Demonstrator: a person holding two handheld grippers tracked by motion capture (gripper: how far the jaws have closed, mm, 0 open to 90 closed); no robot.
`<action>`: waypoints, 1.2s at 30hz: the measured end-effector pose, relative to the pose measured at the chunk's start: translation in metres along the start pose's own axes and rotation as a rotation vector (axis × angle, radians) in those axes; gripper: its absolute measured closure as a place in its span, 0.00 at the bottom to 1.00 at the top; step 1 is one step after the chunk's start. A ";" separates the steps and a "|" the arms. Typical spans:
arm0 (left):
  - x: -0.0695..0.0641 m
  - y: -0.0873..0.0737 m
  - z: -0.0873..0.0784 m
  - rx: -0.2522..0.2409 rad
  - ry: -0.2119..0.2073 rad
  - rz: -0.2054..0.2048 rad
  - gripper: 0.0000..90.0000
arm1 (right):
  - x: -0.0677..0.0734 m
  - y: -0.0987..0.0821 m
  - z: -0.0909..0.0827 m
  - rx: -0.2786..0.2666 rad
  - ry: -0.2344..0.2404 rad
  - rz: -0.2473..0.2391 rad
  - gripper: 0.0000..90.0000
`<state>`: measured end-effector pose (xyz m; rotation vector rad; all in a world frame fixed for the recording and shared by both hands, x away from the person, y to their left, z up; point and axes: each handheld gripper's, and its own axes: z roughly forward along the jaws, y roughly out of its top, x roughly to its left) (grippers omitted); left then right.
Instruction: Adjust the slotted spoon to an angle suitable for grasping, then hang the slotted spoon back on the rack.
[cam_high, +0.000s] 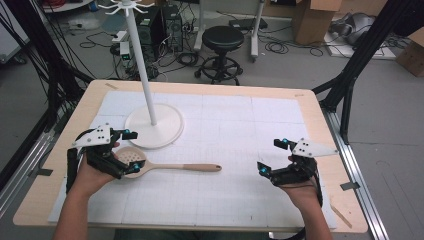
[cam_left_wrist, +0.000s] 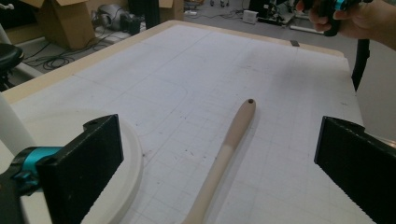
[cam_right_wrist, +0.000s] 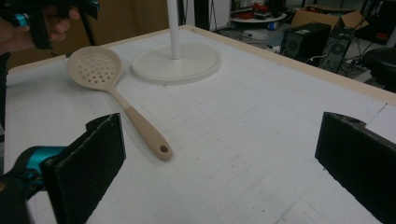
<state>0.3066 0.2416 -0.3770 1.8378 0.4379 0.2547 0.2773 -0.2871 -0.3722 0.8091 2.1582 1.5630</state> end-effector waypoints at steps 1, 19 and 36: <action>0.000 0.000 0.000 0.007 0.001 0.001 0.02 | 0.000 0.000 0.000 0.002 0.002 0.003 0.00; -0.001 0.000 0.002 0.014 -0.008 0.008 0.02 | 0.002 0.000 0.008 0.027 0.012 0.009 0.00; -0.007 0.008 0.005 0.038 -0.002 0.035 0.02 | -0.001 0.001 0.004 0.024 0.005 0.000 0.00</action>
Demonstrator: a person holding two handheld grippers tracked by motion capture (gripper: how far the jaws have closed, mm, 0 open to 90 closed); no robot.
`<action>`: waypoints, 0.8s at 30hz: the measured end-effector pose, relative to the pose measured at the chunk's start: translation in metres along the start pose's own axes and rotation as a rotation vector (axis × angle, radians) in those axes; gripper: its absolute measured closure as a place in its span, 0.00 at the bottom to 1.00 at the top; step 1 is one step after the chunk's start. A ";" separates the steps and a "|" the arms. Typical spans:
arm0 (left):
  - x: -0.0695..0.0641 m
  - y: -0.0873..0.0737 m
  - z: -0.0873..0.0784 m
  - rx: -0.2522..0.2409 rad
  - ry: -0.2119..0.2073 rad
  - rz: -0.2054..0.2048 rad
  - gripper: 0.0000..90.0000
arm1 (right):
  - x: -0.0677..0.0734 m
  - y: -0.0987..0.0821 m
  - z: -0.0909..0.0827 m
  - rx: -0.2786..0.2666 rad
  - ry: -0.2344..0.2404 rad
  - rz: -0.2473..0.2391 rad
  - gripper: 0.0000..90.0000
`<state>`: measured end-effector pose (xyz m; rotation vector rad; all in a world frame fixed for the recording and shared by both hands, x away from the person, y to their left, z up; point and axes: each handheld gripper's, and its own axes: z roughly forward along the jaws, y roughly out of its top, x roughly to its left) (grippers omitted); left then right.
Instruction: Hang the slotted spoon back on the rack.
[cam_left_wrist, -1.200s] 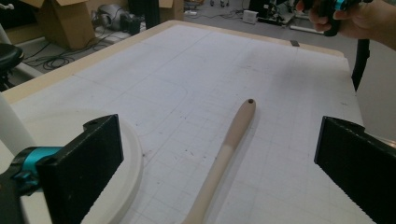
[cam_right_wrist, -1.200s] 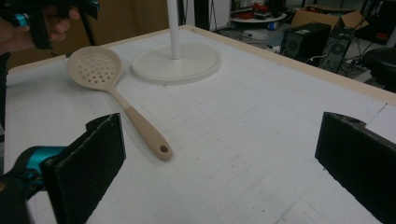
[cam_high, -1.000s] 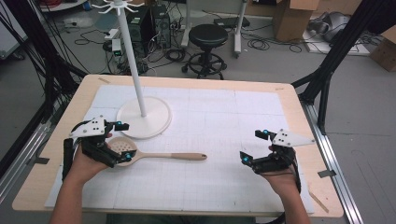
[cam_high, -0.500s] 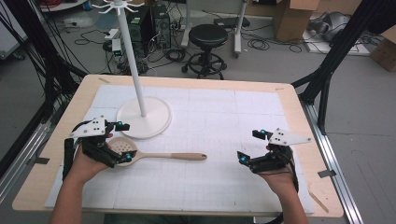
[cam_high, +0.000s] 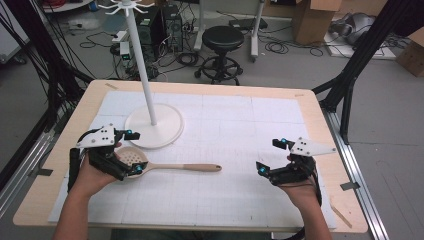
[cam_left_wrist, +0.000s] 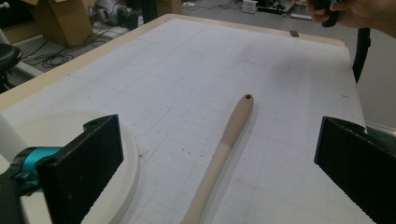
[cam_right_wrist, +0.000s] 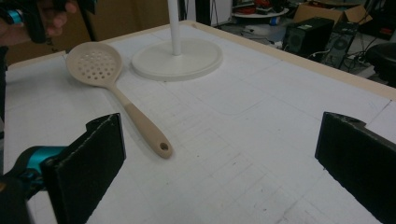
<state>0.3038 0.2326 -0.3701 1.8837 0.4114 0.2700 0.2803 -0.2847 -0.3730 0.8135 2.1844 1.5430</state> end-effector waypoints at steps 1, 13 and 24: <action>0.000 0.001 0.001 0.000 -0.002 -0.003 0.02 | 0.000 0.000 0.000 0.005 -0.003 -0.003 0.00; -0.009 0.032 0.049 0.173 -0.044 0.065 0.02 | -0.004 -0.002 -0.008 -0.012 -0.022 0.006 0.00; -0.009 0.038 0.096 0.371 -0.101 0.117 0.20 | -0.006 -0.003 -0.010 -0.015 -0.026 0.012 0.00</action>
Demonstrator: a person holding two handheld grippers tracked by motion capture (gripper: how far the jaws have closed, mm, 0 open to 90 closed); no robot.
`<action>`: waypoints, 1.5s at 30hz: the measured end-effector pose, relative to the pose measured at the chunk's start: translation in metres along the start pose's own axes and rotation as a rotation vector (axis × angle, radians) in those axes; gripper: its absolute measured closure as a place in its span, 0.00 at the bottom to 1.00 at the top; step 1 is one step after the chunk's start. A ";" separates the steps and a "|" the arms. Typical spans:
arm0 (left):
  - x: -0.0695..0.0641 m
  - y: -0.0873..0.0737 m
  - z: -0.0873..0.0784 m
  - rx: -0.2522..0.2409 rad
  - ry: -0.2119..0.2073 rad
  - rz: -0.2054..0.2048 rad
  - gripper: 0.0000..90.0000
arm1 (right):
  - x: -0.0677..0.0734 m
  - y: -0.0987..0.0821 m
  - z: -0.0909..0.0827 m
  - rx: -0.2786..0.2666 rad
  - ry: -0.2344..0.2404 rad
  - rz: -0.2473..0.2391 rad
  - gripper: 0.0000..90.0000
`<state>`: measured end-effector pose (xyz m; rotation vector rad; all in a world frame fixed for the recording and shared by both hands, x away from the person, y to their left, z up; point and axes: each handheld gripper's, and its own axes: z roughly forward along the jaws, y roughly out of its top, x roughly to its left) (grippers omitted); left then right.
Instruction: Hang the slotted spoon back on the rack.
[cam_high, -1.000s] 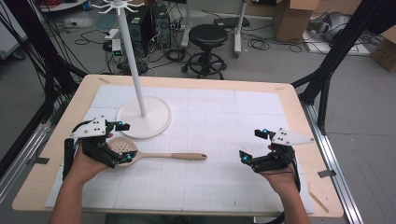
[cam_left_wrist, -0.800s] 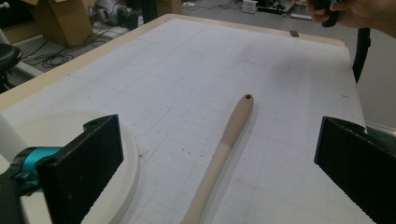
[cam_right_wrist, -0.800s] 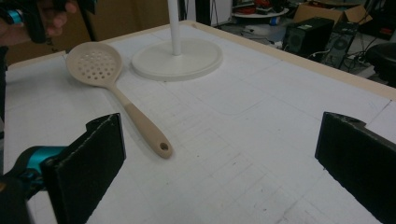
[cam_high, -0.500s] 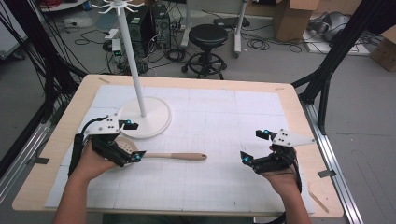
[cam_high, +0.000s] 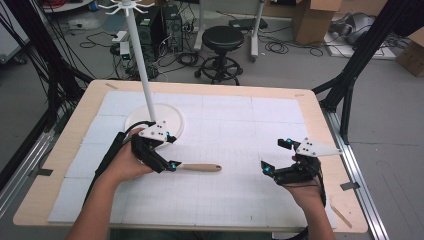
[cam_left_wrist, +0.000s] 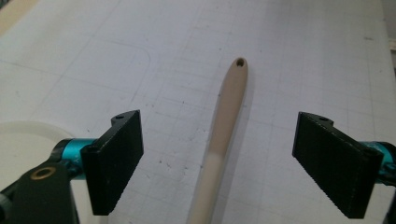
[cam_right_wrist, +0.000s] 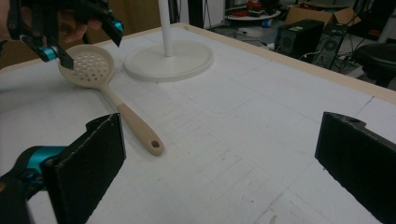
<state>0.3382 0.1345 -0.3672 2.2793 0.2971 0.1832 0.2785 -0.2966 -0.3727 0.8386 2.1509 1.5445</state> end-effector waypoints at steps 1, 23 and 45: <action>0.000 0.000 0.003 0.012 -0.004 0.003 0.21 | 0.000 0.000 0.000 0.000 0.000 0.000 0.00; 0.003 0.003 0.062 0.296 -0.046 0.027 0.49 | -0.001 -0.003 0.003 0.017 0.000 0.003 0.00; 0.007 -0.003 0.078 0.371 -0.120 0.095 0.72 | 0.001 -0.005 0.006 0.036 -0.001 -0.005 0.01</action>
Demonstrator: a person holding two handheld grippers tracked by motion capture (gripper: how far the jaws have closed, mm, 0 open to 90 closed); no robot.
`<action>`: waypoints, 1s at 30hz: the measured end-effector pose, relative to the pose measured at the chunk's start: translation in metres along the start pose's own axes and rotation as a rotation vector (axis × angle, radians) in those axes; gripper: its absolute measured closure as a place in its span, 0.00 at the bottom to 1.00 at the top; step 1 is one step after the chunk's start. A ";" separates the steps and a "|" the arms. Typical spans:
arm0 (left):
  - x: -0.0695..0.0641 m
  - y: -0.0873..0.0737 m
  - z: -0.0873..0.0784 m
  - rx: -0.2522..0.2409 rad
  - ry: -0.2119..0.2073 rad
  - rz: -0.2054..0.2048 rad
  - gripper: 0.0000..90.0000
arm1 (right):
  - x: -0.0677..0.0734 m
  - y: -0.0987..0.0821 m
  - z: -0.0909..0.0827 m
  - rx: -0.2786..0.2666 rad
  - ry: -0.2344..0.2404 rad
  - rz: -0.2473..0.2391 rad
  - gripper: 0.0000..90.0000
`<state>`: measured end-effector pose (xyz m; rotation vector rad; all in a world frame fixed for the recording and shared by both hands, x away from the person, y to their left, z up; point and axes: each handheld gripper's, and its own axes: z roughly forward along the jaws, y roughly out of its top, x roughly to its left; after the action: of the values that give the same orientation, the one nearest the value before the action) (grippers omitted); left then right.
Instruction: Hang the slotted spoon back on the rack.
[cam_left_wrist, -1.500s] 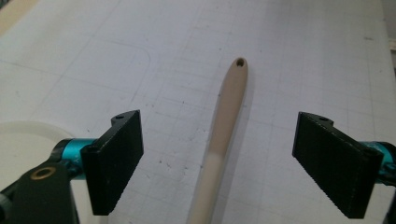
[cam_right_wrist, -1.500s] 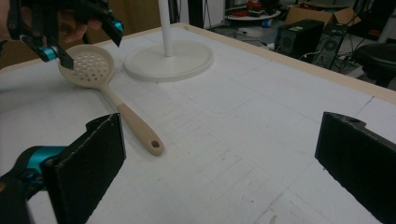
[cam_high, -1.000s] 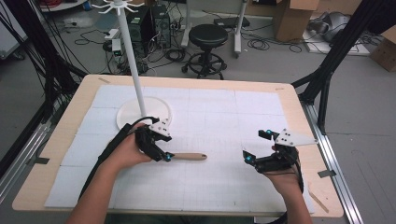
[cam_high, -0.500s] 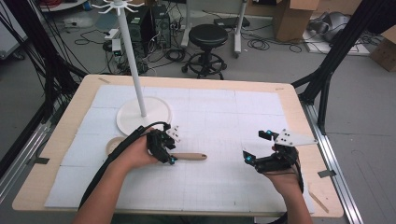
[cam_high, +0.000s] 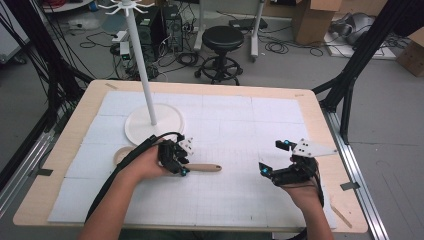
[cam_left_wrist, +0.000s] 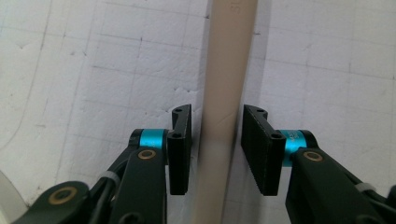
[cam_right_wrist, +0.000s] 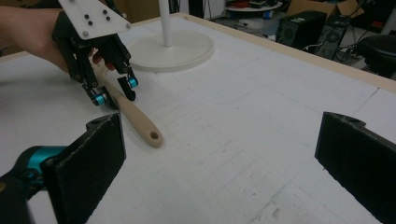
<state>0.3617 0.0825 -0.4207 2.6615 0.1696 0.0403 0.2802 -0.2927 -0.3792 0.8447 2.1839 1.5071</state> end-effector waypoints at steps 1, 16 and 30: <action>0.000 0.000 0.000 -0.001 -0.004 0.007 0.73 | 0.000 0.000 0.000 0.000 -0.001 0.000 0.00; -0.010 0.003 -0.003 0.008 0.047 0.059 0.82 | -0.002 -0.001 -0.001 0.001 -0.005 0.008 0.01; -0.012 -0.011 -0.069 -0.225 0.125 -0.060 0.82 | -0.001 -0.003 0.000 0.007 -0.004 0.013 0.01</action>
<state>0.3445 0.1217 -0.3639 2.4290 0.2692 0.1953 0.2806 -0.2941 -0.3817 0.8648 2.1858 1.5032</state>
